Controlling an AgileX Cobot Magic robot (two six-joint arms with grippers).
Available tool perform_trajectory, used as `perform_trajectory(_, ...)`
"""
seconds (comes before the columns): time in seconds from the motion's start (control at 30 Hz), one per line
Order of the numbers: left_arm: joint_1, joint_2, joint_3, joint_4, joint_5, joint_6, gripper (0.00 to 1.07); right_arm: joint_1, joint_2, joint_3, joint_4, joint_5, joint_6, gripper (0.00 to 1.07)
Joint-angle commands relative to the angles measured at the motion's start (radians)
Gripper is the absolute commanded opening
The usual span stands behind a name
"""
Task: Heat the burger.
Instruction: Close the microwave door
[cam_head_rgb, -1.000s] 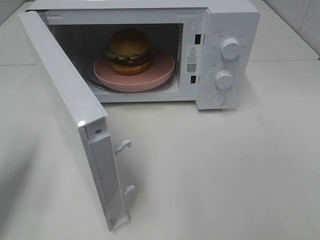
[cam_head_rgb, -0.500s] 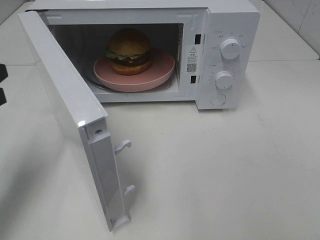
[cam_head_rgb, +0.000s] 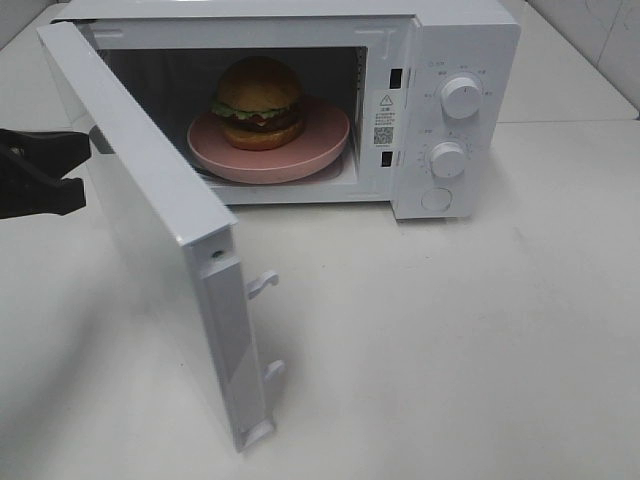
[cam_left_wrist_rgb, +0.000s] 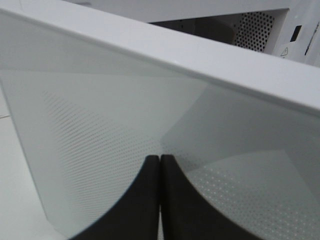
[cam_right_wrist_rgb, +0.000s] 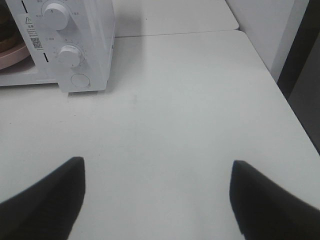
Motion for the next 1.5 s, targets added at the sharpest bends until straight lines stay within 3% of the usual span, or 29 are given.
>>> perform_trajectory(0.03,-0.028,0.025,-0.033,0.0,-0.014,0.0,0.0,-0.005,-0.026,0.002,-0.004,-0.007,0.012,0.76)
perform_trajectory(0.53,-0.116,0.113,-0.134,-0.02,-0.003,0.0,0.0,-0.005,-0.026,0.002,-0.006,-0.007,0.012,0.76)
perform_trajectory(1.03,-0.258,0.294,-0.327,-0.082,0.046,0.001,0.0,-0.005,-0.026,0.002,-0.007,-0.007,0.012,0.76)
perform_trajectory(1.5,-0.298,0.412,-0.463,-0.122,0.046,-0.003,0.0,-0.005,-0.026,0.002,-0.007,-0.007,0.012,0.76)
